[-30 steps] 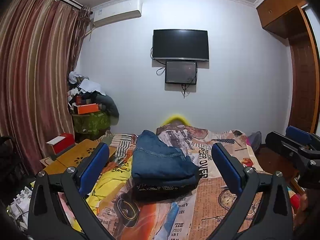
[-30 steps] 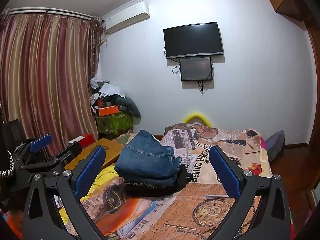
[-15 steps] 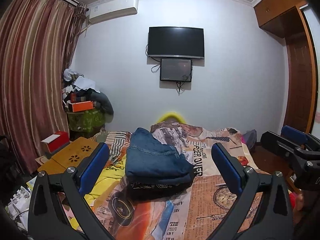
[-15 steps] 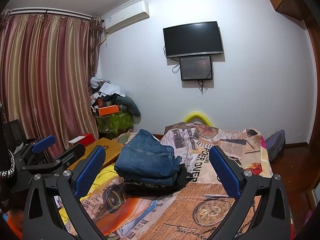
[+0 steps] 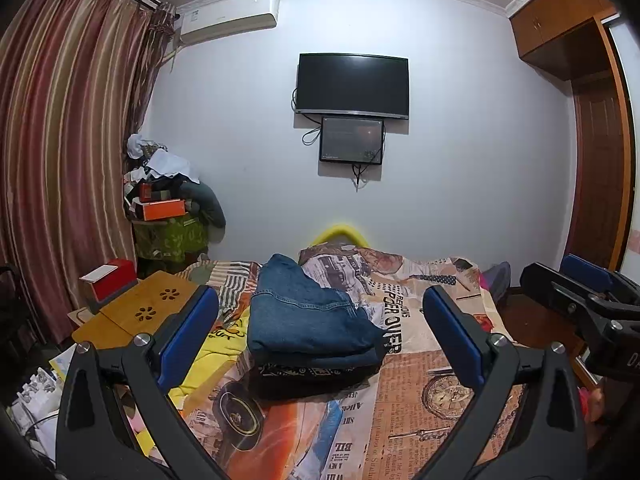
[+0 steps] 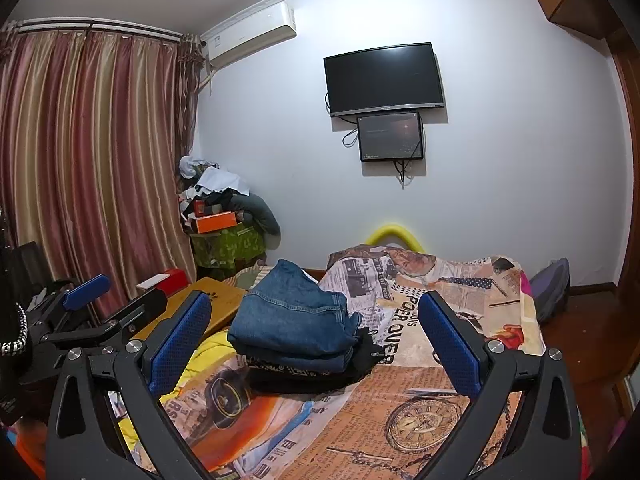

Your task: Fold large clothes

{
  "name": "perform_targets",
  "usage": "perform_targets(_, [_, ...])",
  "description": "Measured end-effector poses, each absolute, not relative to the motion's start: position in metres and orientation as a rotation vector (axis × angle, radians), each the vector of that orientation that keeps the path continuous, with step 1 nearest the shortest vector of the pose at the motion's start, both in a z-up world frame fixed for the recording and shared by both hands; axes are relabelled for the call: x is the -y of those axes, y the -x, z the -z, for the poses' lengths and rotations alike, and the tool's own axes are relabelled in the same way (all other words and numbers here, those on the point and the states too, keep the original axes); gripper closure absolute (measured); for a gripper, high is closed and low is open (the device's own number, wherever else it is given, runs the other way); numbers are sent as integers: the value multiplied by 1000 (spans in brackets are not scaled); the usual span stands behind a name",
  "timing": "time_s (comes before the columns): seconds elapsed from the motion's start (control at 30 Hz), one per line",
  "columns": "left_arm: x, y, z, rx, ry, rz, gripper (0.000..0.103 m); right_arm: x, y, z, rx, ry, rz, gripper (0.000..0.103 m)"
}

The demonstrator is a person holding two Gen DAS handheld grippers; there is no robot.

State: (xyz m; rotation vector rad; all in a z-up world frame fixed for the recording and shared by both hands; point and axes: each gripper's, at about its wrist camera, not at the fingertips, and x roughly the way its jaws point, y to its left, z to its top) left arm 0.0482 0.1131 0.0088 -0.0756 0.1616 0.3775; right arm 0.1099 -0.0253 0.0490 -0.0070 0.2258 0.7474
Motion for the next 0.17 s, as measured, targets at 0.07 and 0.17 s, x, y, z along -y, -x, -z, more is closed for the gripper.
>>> perform_targets(0.07, [-113, -48, -8, -162, 74, -375, 1, 25, -110, -49, -226, 9, -748, 0])
perform_targets(0.17, [-114, -47, -8, -159, 76, -384, 1, 24, -110, -48, -226, 11, -749, 0])
